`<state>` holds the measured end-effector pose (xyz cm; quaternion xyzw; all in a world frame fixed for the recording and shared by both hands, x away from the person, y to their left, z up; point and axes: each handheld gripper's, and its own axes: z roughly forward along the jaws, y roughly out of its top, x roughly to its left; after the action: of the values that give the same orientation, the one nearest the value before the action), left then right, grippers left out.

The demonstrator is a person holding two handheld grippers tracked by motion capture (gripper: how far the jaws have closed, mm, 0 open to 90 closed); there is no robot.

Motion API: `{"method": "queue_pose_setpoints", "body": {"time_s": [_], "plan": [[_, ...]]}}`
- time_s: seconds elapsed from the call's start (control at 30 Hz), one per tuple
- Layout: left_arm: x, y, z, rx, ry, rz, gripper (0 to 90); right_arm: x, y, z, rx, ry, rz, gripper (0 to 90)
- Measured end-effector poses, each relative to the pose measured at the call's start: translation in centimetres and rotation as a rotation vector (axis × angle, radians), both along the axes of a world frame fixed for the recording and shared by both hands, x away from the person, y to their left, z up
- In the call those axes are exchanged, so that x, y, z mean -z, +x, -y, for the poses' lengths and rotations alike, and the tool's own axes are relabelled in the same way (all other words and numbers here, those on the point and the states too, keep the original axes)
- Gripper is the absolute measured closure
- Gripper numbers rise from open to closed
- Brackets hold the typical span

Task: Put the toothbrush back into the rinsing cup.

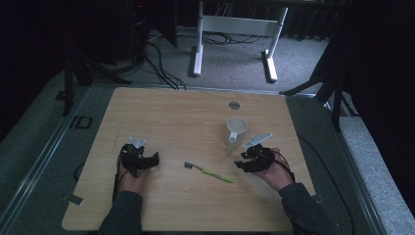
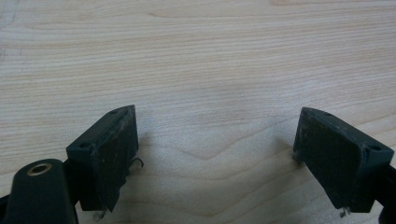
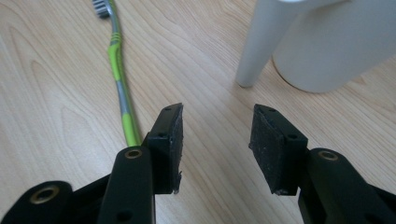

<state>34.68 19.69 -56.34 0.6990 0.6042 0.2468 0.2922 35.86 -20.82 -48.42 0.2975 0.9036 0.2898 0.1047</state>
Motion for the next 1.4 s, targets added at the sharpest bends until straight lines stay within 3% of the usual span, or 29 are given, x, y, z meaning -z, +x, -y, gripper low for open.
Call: {"method": "queue_pose_setpoints", "body": {"time_s": [0.47, 0.9, 1.4], "plan": [[0.0, 0.0, 0.0, 0.004, 0.0, 0.0, 14.5, -0.6, 0.1, -1.1, -0.043, -0.039, -0.009, 53.9], [0.0, 0.0, 0.0, 0.004, 0.0, 0.0, 14.5, 0.0, 0.1, -2.2, -0.076, -0.058, -0.062, 54.7], [0.0, 0.0, 0.0, 0.006, 0.0, 0.0, 14.5, -0.3, 0.3, -3.2, -0.117, -0.103, -0.07, 56.4]]}}
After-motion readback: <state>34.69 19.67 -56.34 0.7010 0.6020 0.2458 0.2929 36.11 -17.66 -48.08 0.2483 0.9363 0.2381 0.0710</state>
